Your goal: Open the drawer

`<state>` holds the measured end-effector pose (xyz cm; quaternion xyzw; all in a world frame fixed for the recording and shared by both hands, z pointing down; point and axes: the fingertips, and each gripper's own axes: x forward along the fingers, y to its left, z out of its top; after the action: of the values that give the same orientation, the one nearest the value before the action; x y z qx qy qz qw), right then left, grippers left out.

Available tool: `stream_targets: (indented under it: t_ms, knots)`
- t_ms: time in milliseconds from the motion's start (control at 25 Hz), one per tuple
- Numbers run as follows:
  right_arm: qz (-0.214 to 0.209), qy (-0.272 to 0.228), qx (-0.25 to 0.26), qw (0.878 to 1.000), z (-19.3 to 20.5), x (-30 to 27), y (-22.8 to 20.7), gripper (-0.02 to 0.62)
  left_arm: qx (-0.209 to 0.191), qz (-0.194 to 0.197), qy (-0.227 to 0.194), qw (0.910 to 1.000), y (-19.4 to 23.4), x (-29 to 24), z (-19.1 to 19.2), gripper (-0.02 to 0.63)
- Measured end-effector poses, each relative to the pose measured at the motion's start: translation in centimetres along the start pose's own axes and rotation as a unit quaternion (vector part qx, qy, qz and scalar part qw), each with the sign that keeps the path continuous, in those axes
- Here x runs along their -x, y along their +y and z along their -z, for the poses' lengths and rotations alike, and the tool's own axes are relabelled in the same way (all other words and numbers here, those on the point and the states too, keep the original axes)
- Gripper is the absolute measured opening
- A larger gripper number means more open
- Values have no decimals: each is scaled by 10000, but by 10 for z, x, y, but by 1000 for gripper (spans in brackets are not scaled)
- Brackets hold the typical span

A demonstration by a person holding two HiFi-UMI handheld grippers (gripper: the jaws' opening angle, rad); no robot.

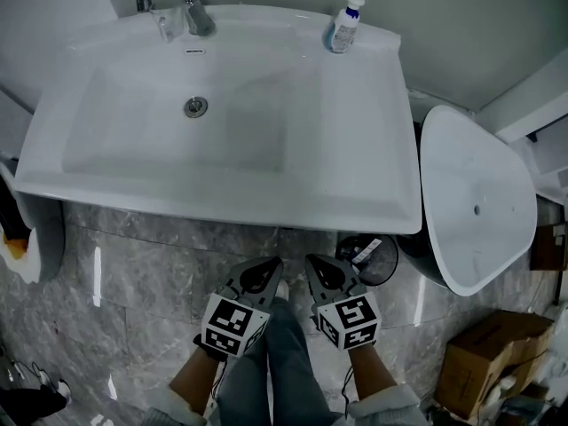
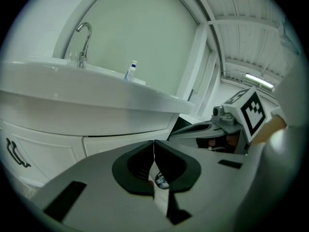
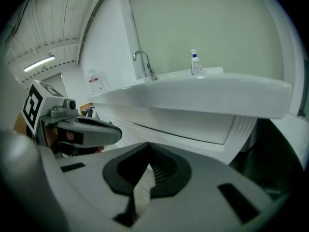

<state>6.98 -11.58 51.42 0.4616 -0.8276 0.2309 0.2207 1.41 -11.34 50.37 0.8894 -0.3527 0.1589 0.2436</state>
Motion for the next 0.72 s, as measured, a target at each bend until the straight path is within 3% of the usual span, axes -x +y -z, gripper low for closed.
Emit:
stream_targets:
  t_ms: [400,720]
  knots:
    - [-111,93,252,9996,34,-53,-25,8,-57,36,284,9996,33,-43,47,18]
    - [-330,591,570,9961,60,-83,-32,9,-303,126,666,9972,53,-71,67,20]
